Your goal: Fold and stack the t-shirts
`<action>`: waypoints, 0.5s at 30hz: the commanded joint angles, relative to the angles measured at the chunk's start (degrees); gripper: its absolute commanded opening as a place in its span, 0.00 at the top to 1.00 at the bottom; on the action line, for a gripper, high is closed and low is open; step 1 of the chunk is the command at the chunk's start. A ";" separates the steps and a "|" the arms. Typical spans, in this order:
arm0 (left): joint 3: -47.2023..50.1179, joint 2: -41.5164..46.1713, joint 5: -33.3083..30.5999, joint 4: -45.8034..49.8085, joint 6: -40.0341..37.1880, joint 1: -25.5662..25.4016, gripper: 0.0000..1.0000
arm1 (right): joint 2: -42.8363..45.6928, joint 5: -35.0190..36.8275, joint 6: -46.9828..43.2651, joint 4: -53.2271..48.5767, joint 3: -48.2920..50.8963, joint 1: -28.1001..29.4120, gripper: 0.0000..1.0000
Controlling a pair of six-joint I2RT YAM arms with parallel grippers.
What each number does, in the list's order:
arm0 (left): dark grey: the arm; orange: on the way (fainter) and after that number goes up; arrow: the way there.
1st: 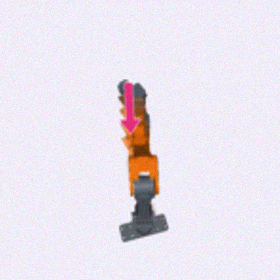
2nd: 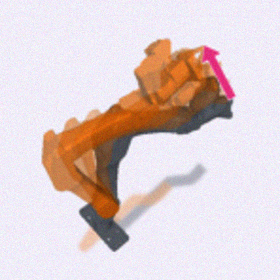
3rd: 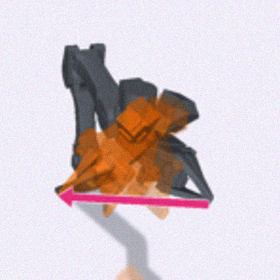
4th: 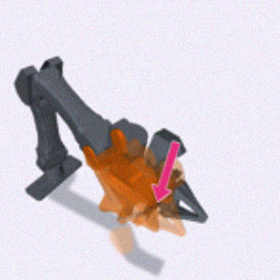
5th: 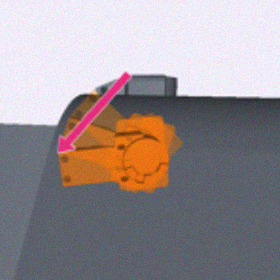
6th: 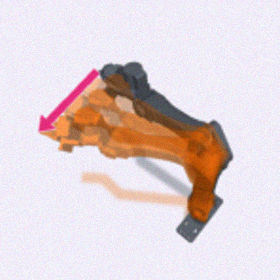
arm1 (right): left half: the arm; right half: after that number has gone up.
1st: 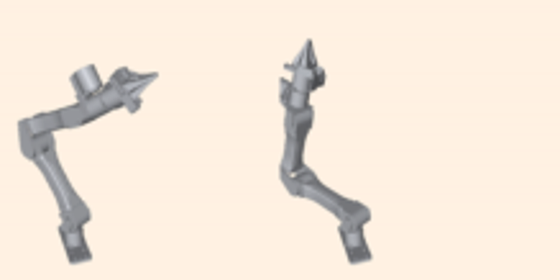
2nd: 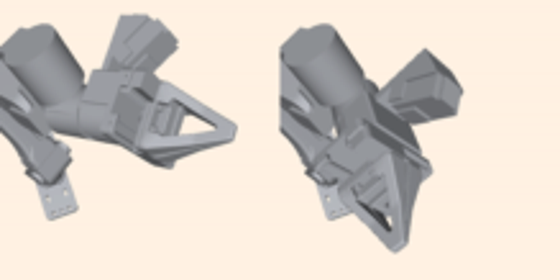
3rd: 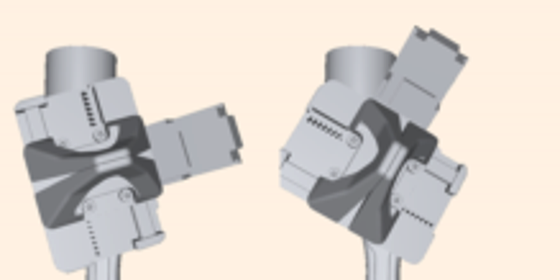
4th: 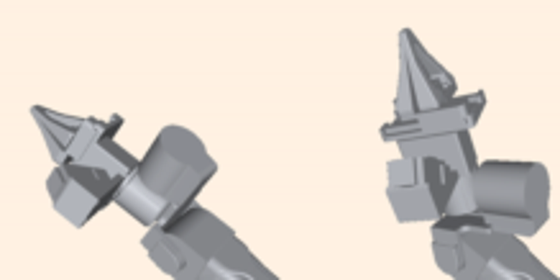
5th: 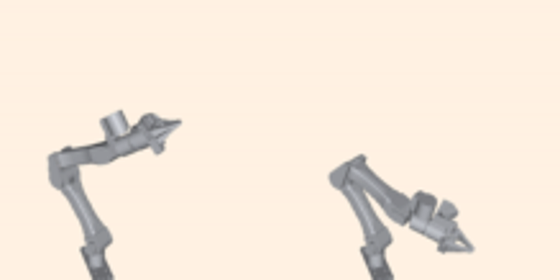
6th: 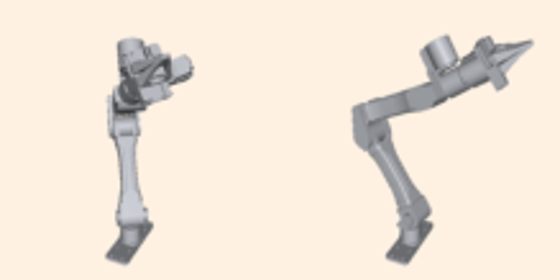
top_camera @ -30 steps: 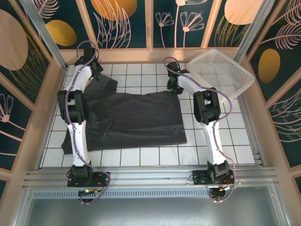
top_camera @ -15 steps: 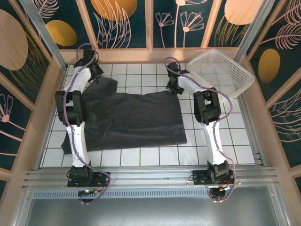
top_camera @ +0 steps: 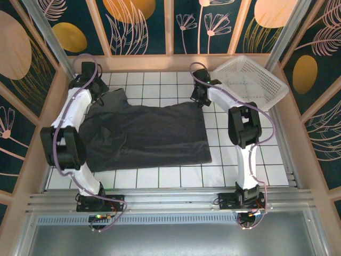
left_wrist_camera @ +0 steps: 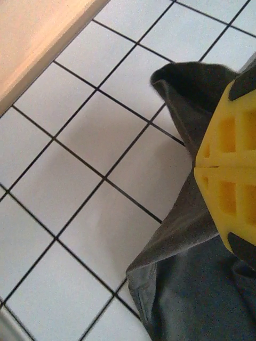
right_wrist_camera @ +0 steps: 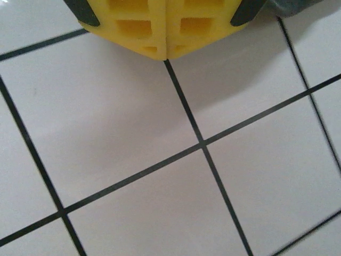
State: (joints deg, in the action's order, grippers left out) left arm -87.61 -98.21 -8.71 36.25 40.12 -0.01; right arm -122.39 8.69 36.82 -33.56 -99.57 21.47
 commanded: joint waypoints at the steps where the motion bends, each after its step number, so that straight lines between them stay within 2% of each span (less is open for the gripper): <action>1: 4.33 7.47 -3.78 2.72 -0.37 0.19 1.00 | 5.35 -1.19 -2.43 2.43 3.66 0.40 1.00; 8: 15.95 22.85 -8.23 7.46 2.53 0.19 1.00 | 15.10 -2.16 -4.11 4.28 15.35 0.75 1.00; 15: 26.40 37.48 -13.86 16.21 9.97 0.19 1.00 | 24.23 -7.03 -6.64 3.24 28.29 1.03 1.00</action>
State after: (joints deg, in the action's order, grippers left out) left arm -64.45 -65.04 -18.39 46.24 45.52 -0.01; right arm -102.17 4.45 32.38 -29.80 -75.31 21.93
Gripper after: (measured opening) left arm 0.043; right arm 0.046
